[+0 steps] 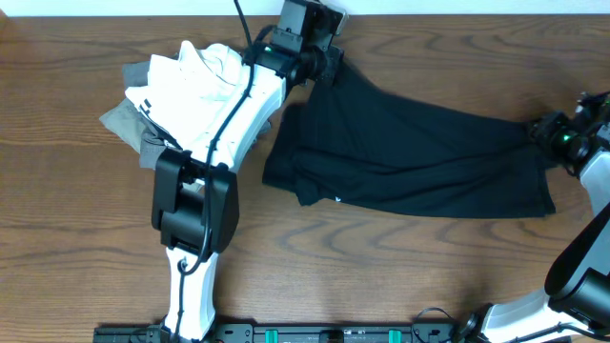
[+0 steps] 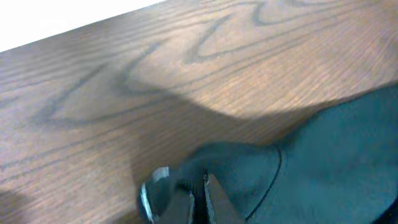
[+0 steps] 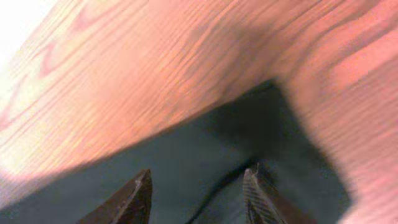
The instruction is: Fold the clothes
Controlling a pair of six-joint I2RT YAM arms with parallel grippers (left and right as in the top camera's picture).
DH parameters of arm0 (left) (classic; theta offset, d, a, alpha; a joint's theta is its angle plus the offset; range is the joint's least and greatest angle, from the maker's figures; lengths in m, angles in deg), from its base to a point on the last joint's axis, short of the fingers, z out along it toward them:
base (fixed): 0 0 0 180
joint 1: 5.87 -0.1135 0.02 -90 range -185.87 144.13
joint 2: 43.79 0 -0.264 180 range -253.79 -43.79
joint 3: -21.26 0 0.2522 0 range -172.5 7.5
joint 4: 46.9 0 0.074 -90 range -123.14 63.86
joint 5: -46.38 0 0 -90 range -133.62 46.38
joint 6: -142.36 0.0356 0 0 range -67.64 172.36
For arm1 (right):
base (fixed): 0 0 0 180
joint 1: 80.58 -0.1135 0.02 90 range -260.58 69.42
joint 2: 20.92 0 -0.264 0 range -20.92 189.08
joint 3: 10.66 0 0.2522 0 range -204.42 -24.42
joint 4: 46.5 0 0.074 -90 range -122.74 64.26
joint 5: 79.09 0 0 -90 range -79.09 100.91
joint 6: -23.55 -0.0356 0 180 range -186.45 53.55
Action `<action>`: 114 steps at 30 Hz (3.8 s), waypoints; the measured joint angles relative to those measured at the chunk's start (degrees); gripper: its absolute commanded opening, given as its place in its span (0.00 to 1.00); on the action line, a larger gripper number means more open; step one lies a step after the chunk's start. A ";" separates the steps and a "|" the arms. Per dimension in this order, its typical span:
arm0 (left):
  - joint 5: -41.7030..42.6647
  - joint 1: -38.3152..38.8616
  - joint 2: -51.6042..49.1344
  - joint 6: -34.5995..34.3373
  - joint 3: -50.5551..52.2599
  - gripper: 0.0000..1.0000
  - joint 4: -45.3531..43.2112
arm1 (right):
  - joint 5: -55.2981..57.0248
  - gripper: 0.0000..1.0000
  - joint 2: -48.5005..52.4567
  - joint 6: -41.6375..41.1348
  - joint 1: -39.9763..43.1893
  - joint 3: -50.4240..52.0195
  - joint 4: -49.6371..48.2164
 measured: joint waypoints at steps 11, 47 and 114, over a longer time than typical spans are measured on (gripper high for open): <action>-0.04 0.00 -0.63 0.42 0.00 0.06 3.72 | 8.96 0.56 8.92 0.02 -0.02 -0.20 -9.73; -0.07 0.00 -0.59 0.81 0.00 0.06 11.19 | -16.68 0.01 2.62 0.50 5.97 -3.15 -5.35; -5.09 -2.34 25.42 -0.72 6.40 0.98 37.73 | -9.14 0.01 11.10 21.86 6.84 -4.59 23.61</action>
